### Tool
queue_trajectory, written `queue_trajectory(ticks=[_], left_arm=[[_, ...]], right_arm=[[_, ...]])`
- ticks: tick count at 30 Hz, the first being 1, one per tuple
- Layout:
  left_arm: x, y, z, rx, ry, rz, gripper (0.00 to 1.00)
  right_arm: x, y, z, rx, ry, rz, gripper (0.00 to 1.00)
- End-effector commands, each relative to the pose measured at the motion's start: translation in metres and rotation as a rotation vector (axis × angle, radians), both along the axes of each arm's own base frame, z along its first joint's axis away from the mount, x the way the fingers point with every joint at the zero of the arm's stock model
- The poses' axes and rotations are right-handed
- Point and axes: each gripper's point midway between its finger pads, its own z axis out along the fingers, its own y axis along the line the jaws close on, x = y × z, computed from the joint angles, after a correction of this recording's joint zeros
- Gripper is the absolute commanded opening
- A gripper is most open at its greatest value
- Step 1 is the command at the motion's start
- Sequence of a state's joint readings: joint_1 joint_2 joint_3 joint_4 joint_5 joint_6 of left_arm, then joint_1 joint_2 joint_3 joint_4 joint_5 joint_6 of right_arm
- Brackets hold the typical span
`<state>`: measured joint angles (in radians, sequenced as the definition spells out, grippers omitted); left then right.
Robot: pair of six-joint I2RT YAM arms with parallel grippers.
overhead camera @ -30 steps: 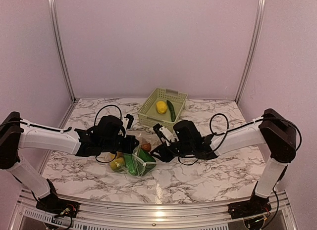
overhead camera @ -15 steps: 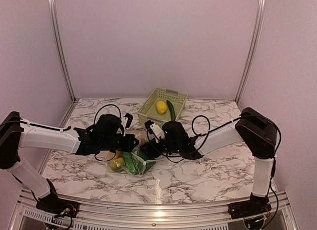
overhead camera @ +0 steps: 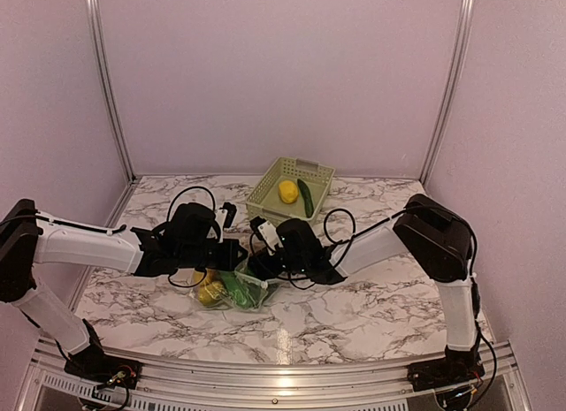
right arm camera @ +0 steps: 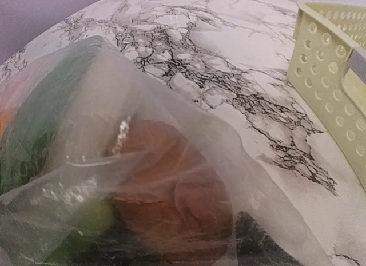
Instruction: Open the zip-top bag and remove the fake food
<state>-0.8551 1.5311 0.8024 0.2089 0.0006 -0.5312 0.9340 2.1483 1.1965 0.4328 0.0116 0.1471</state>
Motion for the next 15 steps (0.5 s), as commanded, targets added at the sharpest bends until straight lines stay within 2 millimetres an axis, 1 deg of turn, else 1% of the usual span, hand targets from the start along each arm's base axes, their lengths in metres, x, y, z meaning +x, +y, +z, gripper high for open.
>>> queue_trajectory(ticks=[1,3,5,8,10,15], left_arm=[[-0.002,0.006,-0.009,0.009,0.011,0.004,0.00],[0.000,0.010,-0.008,0.015,0.003,0.024,0.00],[0.002,0.014,-0.008,0.022,-0.002,0.043,0.00],[0.004,0.017,-0.008,0.029,-0.006,0.059,0.00],[0.005,0.019,-0.008,0.033,-0.008,0.071,0.00],[0.008,0.020,-0.009,0.038,-0.008,0.089,0.00]], right_arm=[[-0.004,0.006,0.005,-0.012,-0.008,0.020,0.52],[-0.005,0.005,0.017,0.002,-0.019,0.022,0.40],[-0.008,0.004,0.027,0.006,-0.018,0.023,0.35],[-0.015,-0.001,0.037,0.007,-0.012,0.025,0.33],[-0.026,-0.002,0.045,0.017,0.005,0.056,0.32],[-0.050,-0.009,0.045,-0.001,0.061,0.094,0.30]])
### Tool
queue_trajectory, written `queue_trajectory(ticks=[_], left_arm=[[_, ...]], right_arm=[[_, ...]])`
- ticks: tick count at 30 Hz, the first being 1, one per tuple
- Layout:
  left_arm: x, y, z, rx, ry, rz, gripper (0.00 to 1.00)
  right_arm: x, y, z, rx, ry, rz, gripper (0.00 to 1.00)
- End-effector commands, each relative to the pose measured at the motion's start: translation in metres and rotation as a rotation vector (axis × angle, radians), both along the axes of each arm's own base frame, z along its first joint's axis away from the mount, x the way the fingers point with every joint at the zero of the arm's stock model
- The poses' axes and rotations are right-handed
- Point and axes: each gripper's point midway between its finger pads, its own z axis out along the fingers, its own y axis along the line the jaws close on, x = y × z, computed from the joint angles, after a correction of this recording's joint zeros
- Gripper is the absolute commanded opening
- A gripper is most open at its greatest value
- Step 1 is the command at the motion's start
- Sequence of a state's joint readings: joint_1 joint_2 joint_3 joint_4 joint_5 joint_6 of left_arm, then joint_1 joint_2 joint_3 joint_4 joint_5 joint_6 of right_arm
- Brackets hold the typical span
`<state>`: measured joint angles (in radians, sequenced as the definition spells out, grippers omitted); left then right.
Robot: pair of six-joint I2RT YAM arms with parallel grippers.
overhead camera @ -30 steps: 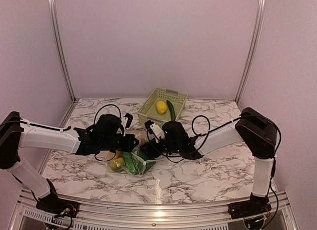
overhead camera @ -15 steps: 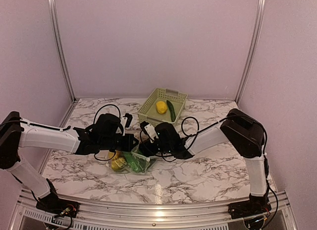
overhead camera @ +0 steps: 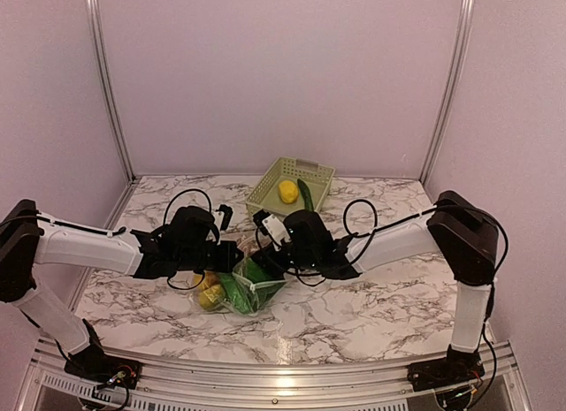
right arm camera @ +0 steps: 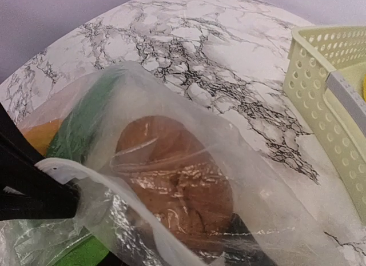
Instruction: Open the zip-top bag and remove the fake food
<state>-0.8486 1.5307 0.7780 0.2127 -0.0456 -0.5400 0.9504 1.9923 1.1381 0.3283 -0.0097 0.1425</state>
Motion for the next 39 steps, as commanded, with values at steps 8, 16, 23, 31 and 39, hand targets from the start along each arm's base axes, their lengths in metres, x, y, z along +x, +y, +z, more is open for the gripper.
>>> queue_trajectory(ticks=[8,16,23,31,39], left_arm=[[0.009,0.010,-0.003,0.029,0.000,0.067,0.00],[0.008,0.012,-0.010,0.040,0.015,0.072,0.00],[0.005,0.011,-0.014,0.038,0.021,0.058,0.00],[-0.005,-0.009,-0.007,0.018,-0.003,-0.047,0.00],[0.002,0.001,-0.010,0.066,-0.001,0.045,0.00]], right_arm=[[-0.068,-0.010,-0.002,-0.034,0.118,0.117,0.28],[-0.074,-0.027,0.047,0.010,0.054,0.104,0.26],[-0.067,-0.031,0.060,-0.003,0.017,0.086,0.26],[-0.063,-0.015,0.035,-0.011,0.114,0.140,0.25],[-0.078,0.007,0.036,-0.129,-0.015,0.223,0.20]])
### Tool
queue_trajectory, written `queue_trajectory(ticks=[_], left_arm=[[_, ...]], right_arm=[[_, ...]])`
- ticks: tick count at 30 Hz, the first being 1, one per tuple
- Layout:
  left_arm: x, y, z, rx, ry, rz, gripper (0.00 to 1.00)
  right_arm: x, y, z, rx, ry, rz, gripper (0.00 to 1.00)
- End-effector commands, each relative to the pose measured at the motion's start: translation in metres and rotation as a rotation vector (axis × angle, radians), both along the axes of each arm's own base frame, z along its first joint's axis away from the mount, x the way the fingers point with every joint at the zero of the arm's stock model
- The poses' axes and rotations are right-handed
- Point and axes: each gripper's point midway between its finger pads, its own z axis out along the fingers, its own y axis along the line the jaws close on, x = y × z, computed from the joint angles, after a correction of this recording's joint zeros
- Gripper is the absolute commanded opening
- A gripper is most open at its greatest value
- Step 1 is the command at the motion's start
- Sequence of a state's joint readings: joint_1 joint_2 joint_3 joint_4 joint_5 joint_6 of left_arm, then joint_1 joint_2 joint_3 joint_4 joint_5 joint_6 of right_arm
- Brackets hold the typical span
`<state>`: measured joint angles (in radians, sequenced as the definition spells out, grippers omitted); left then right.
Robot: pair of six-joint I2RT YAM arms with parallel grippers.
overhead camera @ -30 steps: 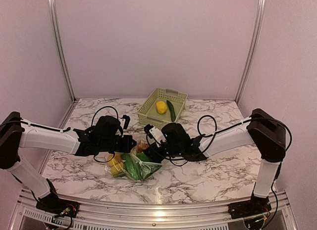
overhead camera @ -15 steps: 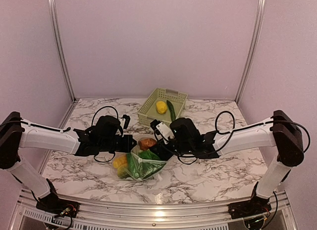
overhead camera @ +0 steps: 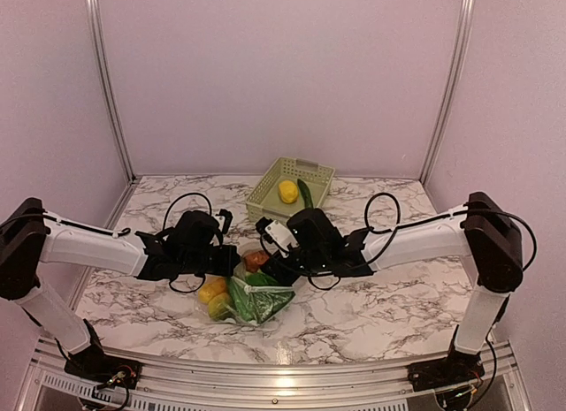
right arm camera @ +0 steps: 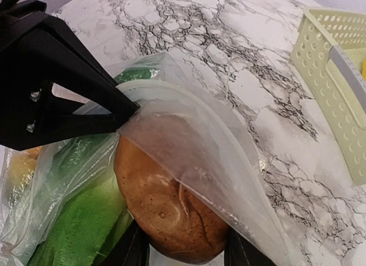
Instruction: Open the zip-top bag and remove the fake food
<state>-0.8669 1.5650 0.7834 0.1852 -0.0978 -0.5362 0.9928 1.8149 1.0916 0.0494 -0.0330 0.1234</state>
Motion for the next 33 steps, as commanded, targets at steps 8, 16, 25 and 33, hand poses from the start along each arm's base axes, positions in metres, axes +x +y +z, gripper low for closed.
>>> queue_trajectory(ticks=[8,16,25,33], left_arm=[[0.011,0.021,0.001,0.031,0.003,0.109,0.00],[0.008,0.020,-0.009,0.043,0.030,0.099,0.00],[0.005,0.019,-0.010,0.045,0.034,0.077,0.00],[0.005,0.025,-0.011,0.058,0.030,0.098,0.00]], right_arm=[[-0.061,0.006,0.030,0.073,-0.148,0.239,0.17],[-0.076,0.012,0.059,0.188,-0.200,0.328,0.16],[-0.062,0.019,0.072,0.248,-0.203,0.268,0.15],[-0.041,0.004,0.060,0.247,-0.157,0.174,0.15]])
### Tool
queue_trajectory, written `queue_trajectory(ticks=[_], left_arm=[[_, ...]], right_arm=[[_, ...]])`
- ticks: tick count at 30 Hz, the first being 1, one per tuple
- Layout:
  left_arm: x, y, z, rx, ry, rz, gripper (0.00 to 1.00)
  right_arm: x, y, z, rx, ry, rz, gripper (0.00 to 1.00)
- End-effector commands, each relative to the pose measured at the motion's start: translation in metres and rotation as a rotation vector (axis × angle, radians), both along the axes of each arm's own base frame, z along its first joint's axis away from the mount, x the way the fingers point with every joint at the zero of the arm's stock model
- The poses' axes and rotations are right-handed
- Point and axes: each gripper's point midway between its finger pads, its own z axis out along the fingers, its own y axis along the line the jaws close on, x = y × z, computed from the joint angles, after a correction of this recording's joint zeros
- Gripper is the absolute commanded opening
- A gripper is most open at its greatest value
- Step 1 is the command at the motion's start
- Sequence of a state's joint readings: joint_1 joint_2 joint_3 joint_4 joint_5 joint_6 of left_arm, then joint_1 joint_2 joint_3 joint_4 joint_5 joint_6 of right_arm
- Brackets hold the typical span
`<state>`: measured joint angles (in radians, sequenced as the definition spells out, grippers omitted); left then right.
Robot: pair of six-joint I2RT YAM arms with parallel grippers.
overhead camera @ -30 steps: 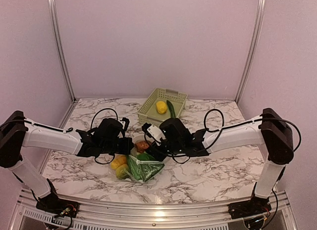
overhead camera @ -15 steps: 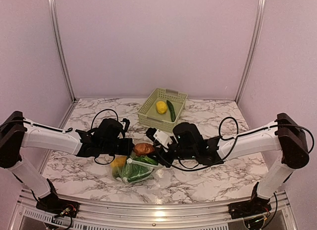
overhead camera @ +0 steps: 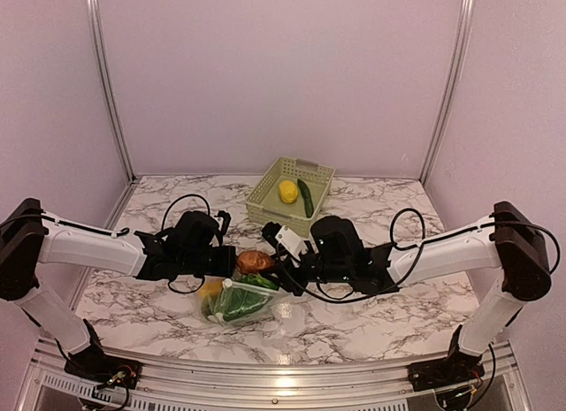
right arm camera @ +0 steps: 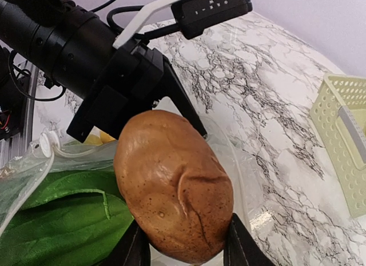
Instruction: Open the zip-top bag and remove the fake food
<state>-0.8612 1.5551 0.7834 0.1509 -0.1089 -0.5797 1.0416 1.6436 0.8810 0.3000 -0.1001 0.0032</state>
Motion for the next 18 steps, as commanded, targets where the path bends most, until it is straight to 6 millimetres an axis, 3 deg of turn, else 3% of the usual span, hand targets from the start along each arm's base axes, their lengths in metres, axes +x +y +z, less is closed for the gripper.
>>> queue_trajectory(ticks=[1,9,12,15,18], left_arm=[[0.005,0.017,-0.009,0.061,0.002,0.054,0.00],[0.007,0.009,-0.014,0.058,0.011,0.029,0.00],[0.007,0.005,-0.010,0.052,-0.001,0.007,0.00],[0.005,0.000,-0.007,0.044,-0.012,-0.025,0.00],[0.002,-0.007,-0.006,0.038,-0.022,-0.060,0.00]], right_arm=[[-0.001,0.003,0.018,0.105,0.027,0.023,0.15],[0.004,0.006,0.039,0.218,0.059,0.056,0.16],[0.015,0.011,0.021,0.149,0.070,0.029,0.17],[0.013,0.011,0.000,0.088,0.080,0.045,0.19],[0.005,0.007,-0.022,0.033,0.091,0.075,0.30]])
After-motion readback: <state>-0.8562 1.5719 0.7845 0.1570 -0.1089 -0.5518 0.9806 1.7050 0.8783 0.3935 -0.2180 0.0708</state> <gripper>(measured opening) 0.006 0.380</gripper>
